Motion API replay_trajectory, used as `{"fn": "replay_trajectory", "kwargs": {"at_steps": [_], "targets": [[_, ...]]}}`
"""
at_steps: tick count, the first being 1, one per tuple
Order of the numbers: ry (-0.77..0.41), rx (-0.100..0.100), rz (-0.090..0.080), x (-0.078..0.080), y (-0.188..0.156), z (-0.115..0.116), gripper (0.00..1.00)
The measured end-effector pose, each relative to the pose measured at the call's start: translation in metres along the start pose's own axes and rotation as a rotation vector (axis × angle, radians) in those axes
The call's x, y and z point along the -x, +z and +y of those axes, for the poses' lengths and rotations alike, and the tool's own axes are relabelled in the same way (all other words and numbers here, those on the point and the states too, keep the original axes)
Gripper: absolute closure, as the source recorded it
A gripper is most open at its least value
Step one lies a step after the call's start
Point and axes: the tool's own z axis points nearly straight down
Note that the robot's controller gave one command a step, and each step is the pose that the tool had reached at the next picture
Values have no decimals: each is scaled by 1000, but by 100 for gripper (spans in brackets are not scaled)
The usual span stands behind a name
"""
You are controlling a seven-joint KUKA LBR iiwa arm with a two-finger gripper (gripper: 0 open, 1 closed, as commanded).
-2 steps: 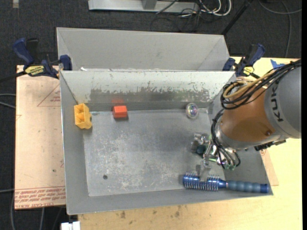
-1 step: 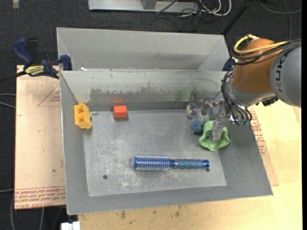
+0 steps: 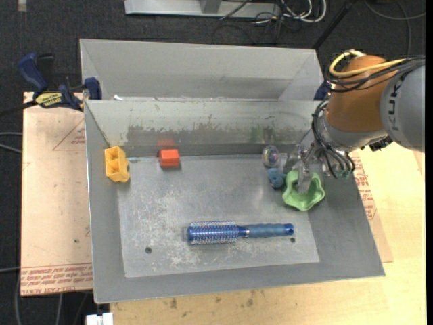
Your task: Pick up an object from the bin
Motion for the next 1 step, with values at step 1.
{"fn": "replay_trajectory", "kwargs": {"at_steps": [1], "targets": [[-23,-3,-6,24,-154,4,100]]}}
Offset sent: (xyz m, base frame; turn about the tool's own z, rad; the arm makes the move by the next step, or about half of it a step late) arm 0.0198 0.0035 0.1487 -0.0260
